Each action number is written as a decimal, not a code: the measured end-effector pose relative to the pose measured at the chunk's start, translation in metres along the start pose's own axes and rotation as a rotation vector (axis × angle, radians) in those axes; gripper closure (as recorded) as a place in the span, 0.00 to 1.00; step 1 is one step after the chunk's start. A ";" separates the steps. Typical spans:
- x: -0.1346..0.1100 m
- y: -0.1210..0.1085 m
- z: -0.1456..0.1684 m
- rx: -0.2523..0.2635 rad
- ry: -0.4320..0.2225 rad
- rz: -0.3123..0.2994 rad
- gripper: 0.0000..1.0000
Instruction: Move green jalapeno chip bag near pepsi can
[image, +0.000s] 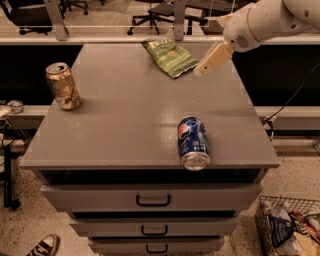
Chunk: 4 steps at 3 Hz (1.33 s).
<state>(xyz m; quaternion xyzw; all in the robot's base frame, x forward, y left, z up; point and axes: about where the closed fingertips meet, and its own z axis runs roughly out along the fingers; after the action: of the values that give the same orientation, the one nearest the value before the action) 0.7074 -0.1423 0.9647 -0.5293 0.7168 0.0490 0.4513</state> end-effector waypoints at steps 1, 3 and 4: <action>-0.003 -0.004 0.035 0.047 0.022 0.041 0.00; -0.023 -0.048 0.113 0.213 0.067 0.168 0.00; -0.018 -0.061 0.138 0.226 0.087 0.233 0.00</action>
Offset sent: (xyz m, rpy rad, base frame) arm 0.1259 0.0741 -0.0337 0.0642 -0.0468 -0.3460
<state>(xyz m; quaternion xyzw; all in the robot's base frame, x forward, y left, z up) 0.8395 -0.0802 0.9215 -0.3902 0.7932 -0.0028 0.4676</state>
